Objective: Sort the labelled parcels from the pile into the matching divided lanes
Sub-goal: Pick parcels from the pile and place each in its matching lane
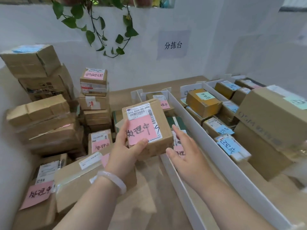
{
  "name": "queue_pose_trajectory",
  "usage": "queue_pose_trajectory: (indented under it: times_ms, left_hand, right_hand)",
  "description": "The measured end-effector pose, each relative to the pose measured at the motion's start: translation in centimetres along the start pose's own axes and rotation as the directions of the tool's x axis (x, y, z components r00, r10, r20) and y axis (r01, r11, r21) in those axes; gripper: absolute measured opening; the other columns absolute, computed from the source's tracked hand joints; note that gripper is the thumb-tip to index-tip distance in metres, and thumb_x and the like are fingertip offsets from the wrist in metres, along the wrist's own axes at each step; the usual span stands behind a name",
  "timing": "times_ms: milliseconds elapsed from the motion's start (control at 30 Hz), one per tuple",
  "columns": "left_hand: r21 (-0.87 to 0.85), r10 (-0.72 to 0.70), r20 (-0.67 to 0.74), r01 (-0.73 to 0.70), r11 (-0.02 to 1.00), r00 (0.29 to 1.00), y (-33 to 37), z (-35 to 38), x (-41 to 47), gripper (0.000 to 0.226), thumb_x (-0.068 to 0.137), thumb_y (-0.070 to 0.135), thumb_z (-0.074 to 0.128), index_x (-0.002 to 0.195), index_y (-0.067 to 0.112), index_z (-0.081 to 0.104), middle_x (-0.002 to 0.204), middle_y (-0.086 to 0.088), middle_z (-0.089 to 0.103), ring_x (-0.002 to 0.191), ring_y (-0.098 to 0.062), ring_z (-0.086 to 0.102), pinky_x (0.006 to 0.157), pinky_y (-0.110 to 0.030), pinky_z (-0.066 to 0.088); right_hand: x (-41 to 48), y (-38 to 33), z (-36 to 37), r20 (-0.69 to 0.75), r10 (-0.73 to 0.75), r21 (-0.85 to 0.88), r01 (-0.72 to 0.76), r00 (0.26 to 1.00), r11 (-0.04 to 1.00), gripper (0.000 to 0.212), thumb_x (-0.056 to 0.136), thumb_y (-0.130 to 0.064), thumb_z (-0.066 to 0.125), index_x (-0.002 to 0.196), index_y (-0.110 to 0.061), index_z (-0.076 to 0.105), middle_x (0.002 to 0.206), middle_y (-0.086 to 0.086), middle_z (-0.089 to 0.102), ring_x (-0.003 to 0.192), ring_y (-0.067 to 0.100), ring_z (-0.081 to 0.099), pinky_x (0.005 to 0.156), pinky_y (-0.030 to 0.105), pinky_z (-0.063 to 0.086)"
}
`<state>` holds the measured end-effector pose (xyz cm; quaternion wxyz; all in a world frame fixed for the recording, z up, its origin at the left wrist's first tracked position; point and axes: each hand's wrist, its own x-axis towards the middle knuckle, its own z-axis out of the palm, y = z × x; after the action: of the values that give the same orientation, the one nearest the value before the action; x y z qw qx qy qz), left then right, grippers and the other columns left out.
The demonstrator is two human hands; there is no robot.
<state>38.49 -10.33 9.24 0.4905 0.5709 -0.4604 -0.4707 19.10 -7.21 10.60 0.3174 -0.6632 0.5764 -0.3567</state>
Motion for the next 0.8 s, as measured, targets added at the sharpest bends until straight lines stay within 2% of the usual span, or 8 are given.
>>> queue_pose_trajectory:
  times_ms: [33,100,233,400,500,667,733,800]
  left_hand:
    - [0.012,-0.007,0.01,0.006,1.0,1.0,0.0,1.3,-0.6,0.081,0.081,0.029,0.078,0.141,0.057,0.031,0.136,0.014,0.051,0.118,-0.007,0.055,0.1,-0.044,0.05]
    - [0.014,-0.034,0.038,0.033,0.999,0.999,0.0,4.2,-1.7,0.082,0.083,0.025,0.077,0.144,0.053,0.03,0.132,0.016,0.052,0.118,-0.008,0.055,0.101,-0.042,0.05]
    - [-0.003,-0.123,0.109,0.124,0.992,0.986,-0.3,10.2,-4.3,0.08,0.084,0.022,0.077,0.138,0.057,0.03,0.122,0.021,0.055,0.114,-0.009,0.059,0.098,-0.044,0.052]
    - [0.07,-0.139,0.157,0.129,0.989,0.978,-1.0,16.6,-7.2,0.08,0.086,0.02,0.074,0.145,0.047,0.027,0.118,0.02,0.058,0.107,-0.003,0.06,0.097,-0.032,0.052]
    - [0.106,-0.166,0.157,0.15,0.983,0.974,-2.1,19.7,-8.1,0.078,0.085,0.018,0.075,0.143,0.045,0.031,0.11,0.03,0.056,0.099,0.006,0.06,0.085,-0.013,0.05]
    - [0.184,-0.208,0.137,0.182,0.966,0.968,-4.6,23.8,-8.7,0.08,0.082,0.022,0.076,0.145,0.045,0.031,0.111,0.028,0.059,0.104,-0.001,0.062,0.095,-0.026,0.05]
    - [0.178,-0.237,0.115,0.215,0.96,0.965,-5.6,24.8,-8.9,0.08,0.083,0.017,0.075,0.146,0.043,0.032,0.112,0.026,0.06,0.103,0.0,0.062,0.091,-0.023,0.051]
    - [0.167,-0.27,0.097,0.251,0.953,0.958,-6.6,25.5,-9.3,0.079,0.083,0.015,0.074,0.146,0.042,0.032,0.114,0.023,0.061,0.1,0.001,0.063,0.078,-0.015,0.052]
  right_hand:
    - [-0.7,0.8,-0.9,-0.013,0.008,0.049,-0.007,1.0,0.999,0.061,0.097,-0.032,0.055,0.146,-0.05,0.024,0.141,-0.032,0.028,0.117,-0.03,0.027,0.097,0.001,0.031]
    - [-1.9,2.7,-2.8,-0.022,0.021,0.098,-0.019,1.0,0.995,0.06,0.097,-0.028,0.056,0.143,-0.053,0.025,0.144,-0.03,0.032,0.115,-0.032,0.03,0.09,-0.002,0.033]
    - [-3.9,7.0,-6.9,-0.04,0.07,0.083,-0.067,0.997,0.994,0.062,0.095,-0.03,0.058,0.138,-0.06,0.025,0.137,-0.04,0.034,0.127,-0.022,0.029,0.111,0.023,0.033]
    - [-6.3,12.1,-13.3,-0.069,0.193,0.04,-0.191,0.979,0.981,0.056,0.094,-0.043,0.055,0.141,-0.056,0.029,0.15,-0.022,0.033,0.139,-0.001,0.028,0.116,0.039,0.03]
    - [-7.3,14.8,-16.5,-0.073,0.21,0.013,-0.21,0.975,0.978,0.044,0.096,-0.043,0.049,0.136,-0.055,0.034,0.148,-0.019,0.036,0.136,-0.001,0.031,0.114,0.03,0.027]
    - [-7.6,17.9,-18.8,0.045,0.213,-0.046,-0.211,0.976,0.976,0.046,0.097,-0.037,0.049,0.14,-0.047,0.035,0.143,-0.024,0.032,0.136,-0.006,0.025,0.111,0.021,0.021]
    - [-7.5,19.2,-19.1,0.089,0.19,-0.105,-0.181,0.978,0.978,0.05,0.096,-0.039,0.051,0.144,-0.042,0.037,0.145,-0.025,0.032,0.137,-0.007,0.023,0.116,0.024,0.02]
    - [-7.5,20.1,-19.3,0.14,0.2,-0.138,-0.181,0.97,0.974,0.051,0.097,-0.039,0.051,0.145,-0.042,0.035,0.141,-0.026,0.032,0.133,-0.01,0.024,0.11,0.017,0.019]
